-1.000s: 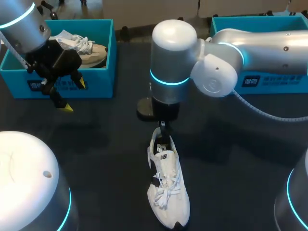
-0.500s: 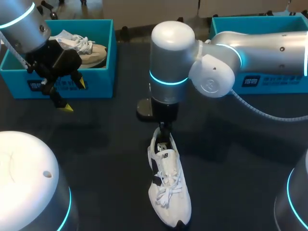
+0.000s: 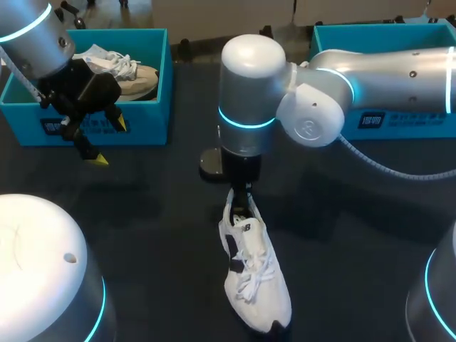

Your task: Take the shoe out of the shoebox, open the shoe tongue, remove and reinsert the insole, then place the shoe into the shoebox

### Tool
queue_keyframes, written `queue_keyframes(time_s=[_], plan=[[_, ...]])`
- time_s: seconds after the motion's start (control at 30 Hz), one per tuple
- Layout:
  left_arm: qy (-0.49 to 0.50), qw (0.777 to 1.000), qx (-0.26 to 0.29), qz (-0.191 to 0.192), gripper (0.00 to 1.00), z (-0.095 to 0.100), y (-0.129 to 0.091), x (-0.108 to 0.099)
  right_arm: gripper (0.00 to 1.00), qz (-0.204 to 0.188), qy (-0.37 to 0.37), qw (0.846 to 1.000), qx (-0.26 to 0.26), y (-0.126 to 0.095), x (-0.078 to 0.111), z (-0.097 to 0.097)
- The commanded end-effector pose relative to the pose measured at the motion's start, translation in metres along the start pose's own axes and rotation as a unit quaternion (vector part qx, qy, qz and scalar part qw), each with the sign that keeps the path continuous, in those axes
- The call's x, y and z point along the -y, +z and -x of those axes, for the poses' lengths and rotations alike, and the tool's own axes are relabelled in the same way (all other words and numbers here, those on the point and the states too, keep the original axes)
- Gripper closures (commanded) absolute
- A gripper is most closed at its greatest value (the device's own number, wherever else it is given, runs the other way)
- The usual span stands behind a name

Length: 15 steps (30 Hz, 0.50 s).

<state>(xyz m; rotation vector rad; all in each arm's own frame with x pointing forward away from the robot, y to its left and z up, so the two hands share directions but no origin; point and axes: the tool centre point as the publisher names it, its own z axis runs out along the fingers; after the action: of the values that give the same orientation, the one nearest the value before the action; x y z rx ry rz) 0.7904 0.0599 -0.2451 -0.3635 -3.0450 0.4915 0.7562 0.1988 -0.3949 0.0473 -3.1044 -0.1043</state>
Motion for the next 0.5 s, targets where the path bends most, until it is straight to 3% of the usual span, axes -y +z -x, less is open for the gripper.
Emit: queue_keyframes(time_s=[0.03,0.2,0.5], plan=[[0.000,1.000,-0.001,0.001,0.00,0.000,0.000,0.000,1.00,-0.012,0.004,1.000,0.011,-0.015,0.002,-0.003],[0.000,1.000,-0.001,0.001,0.00,0.000,0.000,0.000,1.00,-0.036,0.009,0.999,0.028,-0.045,0.015,0.005],[0.000,1.000,-0.001,0.001,0.00,0.000,0.000,0.000,1.00,-0.068,-0.001,0.996,0.059,-0.127,0.044,0.025]])
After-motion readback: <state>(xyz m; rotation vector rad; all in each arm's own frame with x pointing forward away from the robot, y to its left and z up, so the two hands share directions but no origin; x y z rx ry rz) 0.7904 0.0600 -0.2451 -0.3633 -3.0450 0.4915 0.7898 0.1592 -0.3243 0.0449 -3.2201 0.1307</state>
